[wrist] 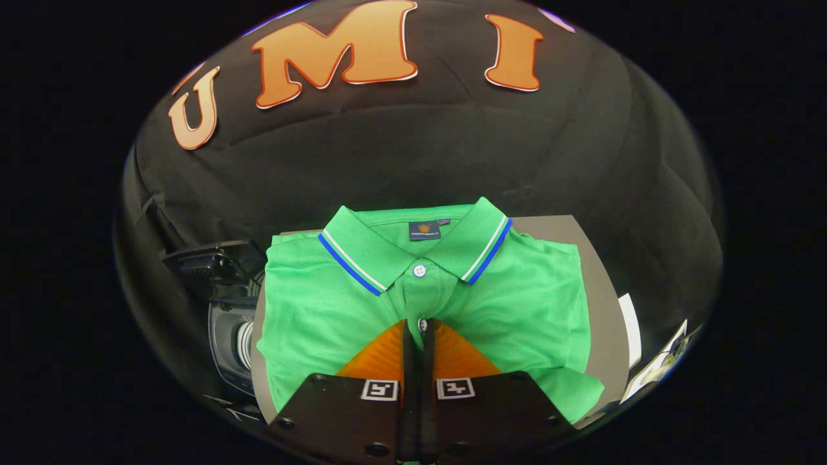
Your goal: Put the clothes into the washing machine and then close the washing machine lid.
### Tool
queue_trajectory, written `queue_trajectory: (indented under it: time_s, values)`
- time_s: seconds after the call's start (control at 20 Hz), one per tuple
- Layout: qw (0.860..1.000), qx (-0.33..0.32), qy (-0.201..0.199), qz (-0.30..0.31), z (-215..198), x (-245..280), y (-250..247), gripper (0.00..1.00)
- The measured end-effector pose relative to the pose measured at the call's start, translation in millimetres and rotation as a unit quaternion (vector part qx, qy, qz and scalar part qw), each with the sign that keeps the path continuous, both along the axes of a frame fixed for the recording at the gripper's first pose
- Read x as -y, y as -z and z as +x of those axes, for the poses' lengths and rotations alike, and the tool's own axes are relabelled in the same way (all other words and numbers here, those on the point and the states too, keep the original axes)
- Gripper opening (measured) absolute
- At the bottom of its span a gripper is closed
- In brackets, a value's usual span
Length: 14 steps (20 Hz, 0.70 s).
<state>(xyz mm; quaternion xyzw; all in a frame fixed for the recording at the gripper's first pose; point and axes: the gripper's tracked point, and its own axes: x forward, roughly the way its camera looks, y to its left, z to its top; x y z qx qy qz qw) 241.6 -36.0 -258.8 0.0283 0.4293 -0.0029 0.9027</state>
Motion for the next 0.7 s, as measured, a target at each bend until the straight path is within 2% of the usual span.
queue_trajectory:
  time_s: [0.1,0.35,0.7]
  values:
    - [1.0,0.025,0.006,0.013,2.8,-1.0,-6.1,0.08]
    - [0.998,0.061,-0.02,0.02,1.4,-1.9,-26.5,0.08]
    - [0.982,0.175,-0.041,0.059,-1.8,-9.5,-84.8,0.08]
